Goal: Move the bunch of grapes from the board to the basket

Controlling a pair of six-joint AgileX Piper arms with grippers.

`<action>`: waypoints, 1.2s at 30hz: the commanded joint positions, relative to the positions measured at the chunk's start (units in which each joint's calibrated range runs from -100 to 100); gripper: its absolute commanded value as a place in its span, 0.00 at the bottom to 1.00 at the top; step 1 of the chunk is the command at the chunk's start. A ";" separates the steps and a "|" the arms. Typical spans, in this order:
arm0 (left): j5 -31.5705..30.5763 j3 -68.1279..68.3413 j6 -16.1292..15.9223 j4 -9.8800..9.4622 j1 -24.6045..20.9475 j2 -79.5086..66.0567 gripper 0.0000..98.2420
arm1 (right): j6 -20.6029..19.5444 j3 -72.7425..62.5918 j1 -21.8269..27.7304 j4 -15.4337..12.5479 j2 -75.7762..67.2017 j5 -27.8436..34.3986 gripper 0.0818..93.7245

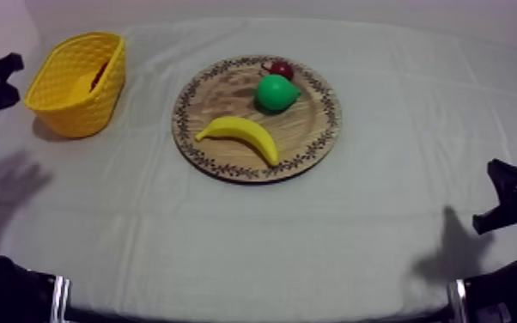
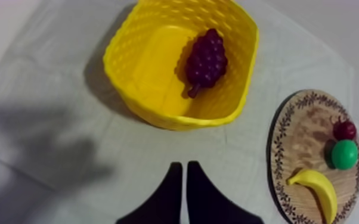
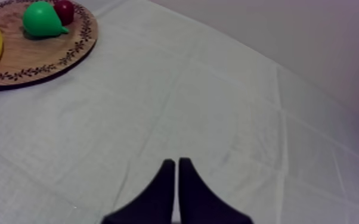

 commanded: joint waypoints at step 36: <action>-21.91 44.33 -3.99 -0.27 -1.39 -56.30 0.00 | -0.03 0.00 -0.03 -0.01 0.00 -0.02 0.00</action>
